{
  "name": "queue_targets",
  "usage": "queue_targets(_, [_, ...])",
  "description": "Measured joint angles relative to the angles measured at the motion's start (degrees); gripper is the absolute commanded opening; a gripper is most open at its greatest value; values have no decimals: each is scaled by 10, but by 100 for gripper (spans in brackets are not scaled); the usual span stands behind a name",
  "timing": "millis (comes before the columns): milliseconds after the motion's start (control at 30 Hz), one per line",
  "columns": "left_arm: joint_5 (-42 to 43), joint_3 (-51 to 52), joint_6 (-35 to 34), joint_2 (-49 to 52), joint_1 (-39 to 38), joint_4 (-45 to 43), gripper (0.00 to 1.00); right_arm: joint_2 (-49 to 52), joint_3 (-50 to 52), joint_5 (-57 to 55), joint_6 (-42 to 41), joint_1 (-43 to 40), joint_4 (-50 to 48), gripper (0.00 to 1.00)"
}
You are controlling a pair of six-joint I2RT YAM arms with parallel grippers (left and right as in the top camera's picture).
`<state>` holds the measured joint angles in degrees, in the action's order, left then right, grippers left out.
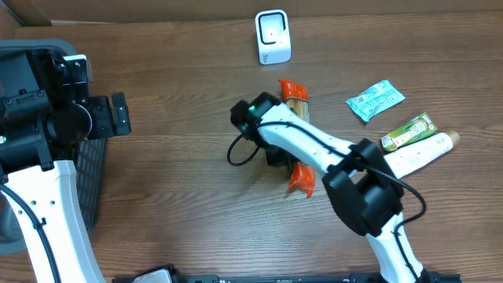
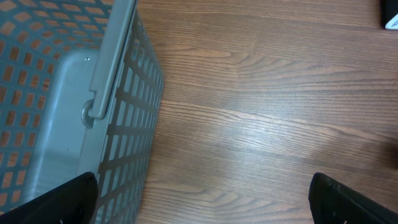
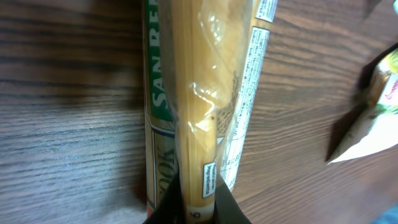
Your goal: Scan the item barcode
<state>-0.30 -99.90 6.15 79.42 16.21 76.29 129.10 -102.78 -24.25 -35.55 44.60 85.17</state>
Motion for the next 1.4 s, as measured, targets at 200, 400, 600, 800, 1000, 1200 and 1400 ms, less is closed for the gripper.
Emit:
queue_targets(200, [0, 0, 0, 0, 0, 0, 99, 1, 1, 25, 41, 49, -54, 59])
queue_targets(400, [0, 0, 0, 0, 0, 0, 100, 1, 0, 50, 70, 108, -60, 70])
queue_targets(600, [0, 0, 0, 0, 0, 0, 100, 2, -10, 59, 75, 108, -49, 70])
queue_targets(800, [0, 0, 0, 0, 0, 0, 99, 2, -83, 52, 88, 84, -38, 83])
queue_targets(1000, [0, 0, 0, 0, 0, 0, 100, 1, -119, 85, 189, 8, -131, 80])
queue_targets(1200, [0, 0, 0, 0, 0, 0, 99, 2, -119, 223, 319, -47, -209, 80])
queue_targets(1400, [0, 0, 0, 0, 0, 0, 100, 6, -119, 299, 359, -53, -247, 80])
